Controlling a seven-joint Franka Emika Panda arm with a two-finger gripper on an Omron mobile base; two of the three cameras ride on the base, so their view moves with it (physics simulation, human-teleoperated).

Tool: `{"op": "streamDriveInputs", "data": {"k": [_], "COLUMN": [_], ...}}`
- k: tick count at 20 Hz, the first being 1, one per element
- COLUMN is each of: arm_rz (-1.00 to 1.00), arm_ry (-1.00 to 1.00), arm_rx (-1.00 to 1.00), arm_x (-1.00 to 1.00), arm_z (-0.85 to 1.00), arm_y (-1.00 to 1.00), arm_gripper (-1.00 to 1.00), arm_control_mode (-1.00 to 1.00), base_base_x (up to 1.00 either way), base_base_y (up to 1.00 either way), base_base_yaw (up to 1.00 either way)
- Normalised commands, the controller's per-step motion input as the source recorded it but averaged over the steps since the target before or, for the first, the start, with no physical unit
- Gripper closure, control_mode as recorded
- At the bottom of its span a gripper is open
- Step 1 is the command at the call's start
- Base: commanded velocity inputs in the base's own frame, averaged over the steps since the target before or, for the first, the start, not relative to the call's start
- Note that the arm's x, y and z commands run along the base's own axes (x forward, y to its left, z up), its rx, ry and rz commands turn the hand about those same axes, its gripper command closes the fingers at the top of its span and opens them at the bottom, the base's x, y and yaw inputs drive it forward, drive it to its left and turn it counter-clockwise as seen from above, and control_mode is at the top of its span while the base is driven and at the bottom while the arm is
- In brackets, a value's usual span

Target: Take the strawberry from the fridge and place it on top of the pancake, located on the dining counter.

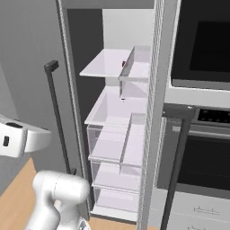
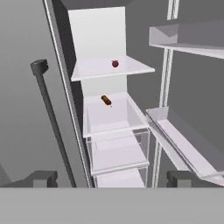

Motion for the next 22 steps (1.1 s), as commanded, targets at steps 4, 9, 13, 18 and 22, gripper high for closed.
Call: {"op": "streamDriveInputs", "data": {"k": [4, 9, 13, 18, 22], "arm_rz": [0.00, 0.00, 0.00, 0.00, 0.00], "arm_ry": [0.00, 0.00, 0.00, 0.00, 0.01], "arm_rx": [0.00, 0.00, 0.00, 0.00, 0.00], "arm_x": [0.00, 0.00, 0.00, 0.00, 0.05], "arm_z": [0.00, 0.00, 0.00, 0.00, 0.66], "arm_y": [0.00, 0.00, 0.00, 0.00, 0.00], "arm_gripper": [-1.00, -1.00, -1.00, -1.00, -1.00], "arm_control_mode": [1.00, 1.00, 1.00, 1.00, -1.00], "base_base_x": [1.00, 0.77, 0.75, 0.76, 0.00], "base_base_y": [-0.14, -0.37, -0.33, -0.20, 0.00], "base_base_yaw": [0.00, 0.00, 0.00, 0.02, 0.00]}}
